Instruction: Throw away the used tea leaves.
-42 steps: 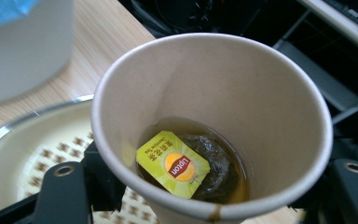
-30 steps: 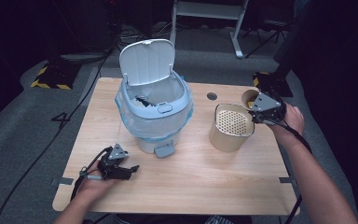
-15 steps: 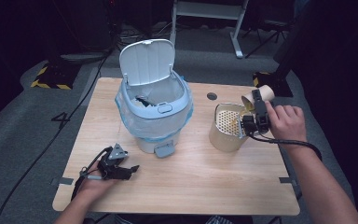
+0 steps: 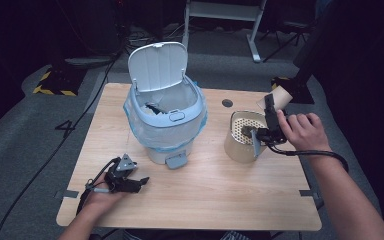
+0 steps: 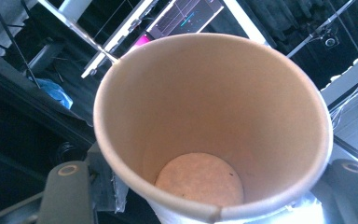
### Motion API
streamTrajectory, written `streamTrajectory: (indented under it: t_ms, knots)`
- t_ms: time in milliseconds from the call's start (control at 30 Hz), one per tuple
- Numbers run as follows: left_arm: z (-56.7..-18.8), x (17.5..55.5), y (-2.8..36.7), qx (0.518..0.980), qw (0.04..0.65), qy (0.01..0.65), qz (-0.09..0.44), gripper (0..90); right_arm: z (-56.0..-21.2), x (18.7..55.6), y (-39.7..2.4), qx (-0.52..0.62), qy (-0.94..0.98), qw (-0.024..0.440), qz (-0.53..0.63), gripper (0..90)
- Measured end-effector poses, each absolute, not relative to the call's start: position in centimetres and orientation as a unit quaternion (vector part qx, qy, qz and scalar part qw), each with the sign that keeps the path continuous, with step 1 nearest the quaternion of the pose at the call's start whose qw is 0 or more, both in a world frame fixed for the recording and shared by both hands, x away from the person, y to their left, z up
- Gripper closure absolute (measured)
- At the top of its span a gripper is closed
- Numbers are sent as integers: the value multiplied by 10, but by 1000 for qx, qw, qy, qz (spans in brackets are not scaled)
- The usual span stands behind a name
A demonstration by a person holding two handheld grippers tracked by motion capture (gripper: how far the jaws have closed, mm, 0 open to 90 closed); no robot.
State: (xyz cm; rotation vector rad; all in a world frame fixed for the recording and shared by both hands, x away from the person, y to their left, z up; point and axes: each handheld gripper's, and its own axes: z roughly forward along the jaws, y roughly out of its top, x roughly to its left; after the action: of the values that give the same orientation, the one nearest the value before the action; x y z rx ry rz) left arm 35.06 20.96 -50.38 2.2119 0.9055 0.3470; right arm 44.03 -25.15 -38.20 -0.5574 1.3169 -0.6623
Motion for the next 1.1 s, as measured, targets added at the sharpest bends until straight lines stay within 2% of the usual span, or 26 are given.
streamTrajectory:
  t_ms: [533,767,933,1100]
  knots:
    - [-504,351,210,856,356,351,134,250,-375,440,-247,-242,609,704,-275,320]
    - [-504,351,209,856,355,352,134,249,-352,439,-249,-138,691,689,-170,319]
    - [-504,352,209,856,355,351,133,246,-332,437,-254,-34,754,653,-58,319]
    - [-504,352,209,856,355,351,133,247,-321,437,-261,58,797,597,66,320]
